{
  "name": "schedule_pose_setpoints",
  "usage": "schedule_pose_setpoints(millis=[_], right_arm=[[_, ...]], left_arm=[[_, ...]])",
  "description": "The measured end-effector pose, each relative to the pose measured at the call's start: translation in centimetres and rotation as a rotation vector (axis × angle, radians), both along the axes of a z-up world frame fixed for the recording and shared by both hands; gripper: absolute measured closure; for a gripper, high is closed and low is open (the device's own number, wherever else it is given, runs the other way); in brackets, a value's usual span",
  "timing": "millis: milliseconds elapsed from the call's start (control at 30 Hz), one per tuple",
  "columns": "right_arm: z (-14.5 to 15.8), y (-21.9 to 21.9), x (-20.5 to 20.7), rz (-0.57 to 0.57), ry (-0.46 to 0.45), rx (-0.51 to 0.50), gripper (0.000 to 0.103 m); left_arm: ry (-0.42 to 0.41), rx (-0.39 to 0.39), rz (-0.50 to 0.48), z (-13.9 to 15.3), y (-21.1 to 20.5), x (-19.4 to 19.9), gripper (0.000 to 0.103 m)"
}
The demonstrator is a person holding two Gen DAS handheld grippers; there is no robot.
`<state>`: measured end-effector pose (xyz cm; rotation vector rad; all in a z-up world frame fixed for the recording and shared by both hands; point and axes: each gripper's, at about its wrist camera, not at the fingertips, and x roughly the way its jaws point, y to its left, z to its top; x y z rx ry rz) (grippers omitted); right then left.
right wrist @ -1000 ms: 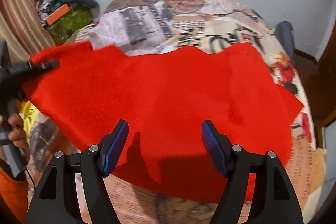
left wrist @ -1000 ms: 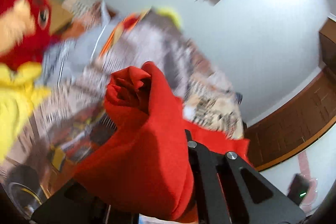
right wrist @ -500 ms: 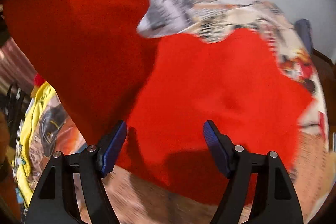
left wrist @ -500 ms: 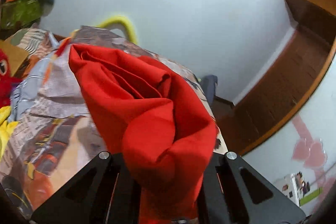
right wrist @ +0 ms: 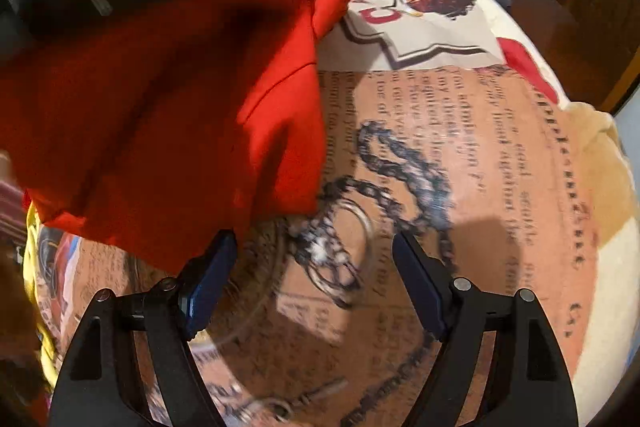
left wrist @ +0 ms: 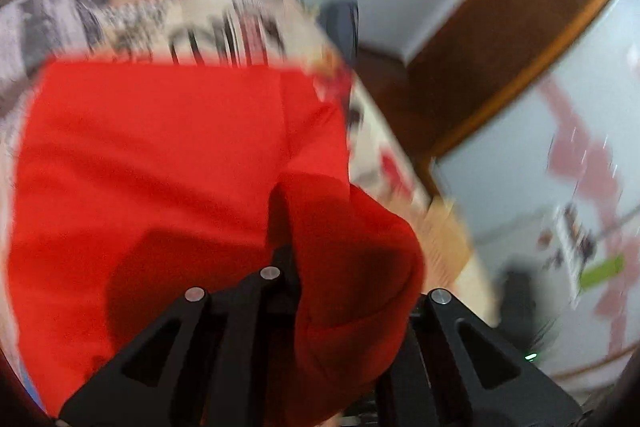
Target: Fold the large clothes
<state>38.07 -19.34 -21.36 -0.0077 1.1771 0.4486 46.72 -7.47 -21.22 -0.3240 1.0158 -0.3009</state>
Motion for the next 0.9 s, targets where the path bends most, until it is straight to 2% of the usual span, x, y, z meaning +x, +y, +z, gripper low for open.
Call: schedule_pose_setpoints(millis=[67,233,267,367,433,600,667,767,867,900], right_arm=[[0.6,-0.9,-0.4,-0.006,-0.029,-0.038,0.026],[2.3,-3.1,-1.5,-0.012,-0.100,-0.109,0.025],[2.6,-3.5,-1.7,-0.019,-0.108,-0.110,0.025],[3.6,-4.5,-2.3,-0.031,-0.135,-0.112,0.026],[4.1,-4.8,-2.0,-0.037,-0.155,-0.107,0.026],[5.8,-4.3,-3.1,-0.046,-0.180,-0.081,0.026],[6.3,-3.9,-3.0,-0.041,-0.193,-0.073,0.026],[7.6,-3.0,-3.0,-0.032,-0.219,-0.049,0.026],[9.0,-1.6,-2.8,-0.019,-0.247,-0.012,0.025],[9.6,-0.8,-2.5,-0.009,-0.258,0.012,0.025]], left_arm=[[0.018,0.063,-0.044,-1.6,-0.5,-0.5,0.098],[0.007,0.089,-0.102,-1.4,0.7,-1.6,0.092],[0.007,0.093,-0.109,-1.1,1.1,-1.7,0.086],[-0.033,0.094,-0.130,0.9,1.9,-2.5,0.070],[-0.068,0.086,-0.116,1.9,2.0,-3.6,0.063],[-0.155,0.062,-0.099,6.1,4.1,-5.5,0.056],[-0.193,0.113,-0.075,7.7,5.3,-6.3,0.048],[-0.237,0.239,-0.039,8.8,7.1,-6.6,0.047],[-0.238,0.359,-0.002,8.1,9.1,-6.7,0.042],[-0.223,0.377,0.006,7.5,9.8,-6.6,0.042]])
